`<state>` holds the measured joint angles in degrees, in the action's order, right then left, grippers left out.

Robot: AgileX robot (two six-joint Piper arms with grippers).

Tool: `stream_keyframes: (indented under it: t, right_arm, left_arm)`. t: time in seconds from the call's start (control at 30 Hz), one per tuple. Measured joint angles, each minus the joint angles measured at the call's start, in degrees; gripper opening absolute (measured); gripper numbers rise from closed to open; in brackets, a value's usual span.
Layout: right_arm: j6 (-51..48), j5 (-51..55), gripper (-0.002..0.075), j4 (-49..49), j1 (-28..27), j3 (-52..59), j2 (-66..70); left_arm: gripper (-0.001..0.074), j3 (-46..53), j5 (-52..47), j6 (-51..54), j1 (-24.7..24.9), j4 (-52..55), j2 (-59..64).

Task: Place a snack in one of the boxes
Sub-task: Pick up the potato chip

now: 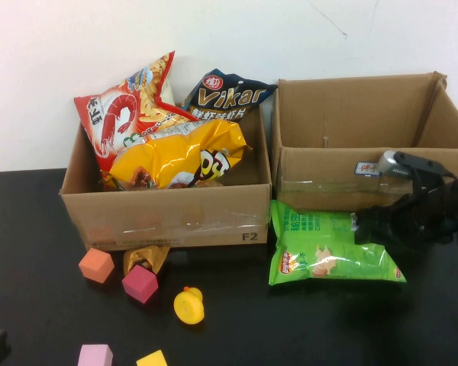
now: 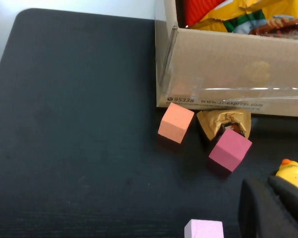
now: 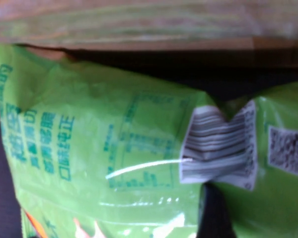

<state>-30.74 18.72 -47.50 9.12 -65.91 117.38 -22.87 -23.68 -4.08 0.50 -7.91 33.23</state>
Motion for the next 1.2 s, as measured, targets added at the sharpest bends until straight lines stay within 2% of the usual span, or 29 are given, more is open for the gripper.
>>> stream_keyframes:
  t: [0.13, 0.23, 0.3, 0.4, 0.5, 0.77, 1.2]
  right_arm:
    - [-0.30, 0.00, 0.0413, -3.38, 0.00, -0.38, 2.33]
    - [-0.45, 0.52, 0.0384, -5.13, 0.00, -0.52, 3.48]
    - [-0.57, 1.45, 0.0311, -5.77, 0.00, -0.56, 3.61]
    - [-0.57, 3.15, 0.0125, -6.14, -0.10, -0.79, 3.50]
    - [-0.57, 4.57, 0.0057, -6.35, -0.10, -1.00, 3.40]
    - [-0.57, 9.69, 0.0020, -4.36, -0.20, -0.76, 0.83]
    - [-0.57, 18.92, 0.0011, -0.37, -0.20, -0.41, -16.41]
  left_arm:
    - [-0.0001, 0.00, -0.04, 0.00, 0.00, 0.00, 0.00]
    - [-0.0001, 0.00, -0.14, 0.03, 0.00, 0.00, 0.00]
    - [-0.0001, 0.00, -0.14, 0.16, 0.00, 0.00, 0.00]
    - [-0.0001, 0.00, -0.14, 0.16, 0.00, 0.00, 0.00]
    - [-0.0001, 0.00, -0.14, 0.16, 0.00, 0.00, 0.00]
    - [-0.0001, 0.00, -0.14, 0.16, 0.00, 0.00, 0.00]
    - [-0.0001, 0.00, -0.14, 0.19, 0.00, 0.00, 0.00]
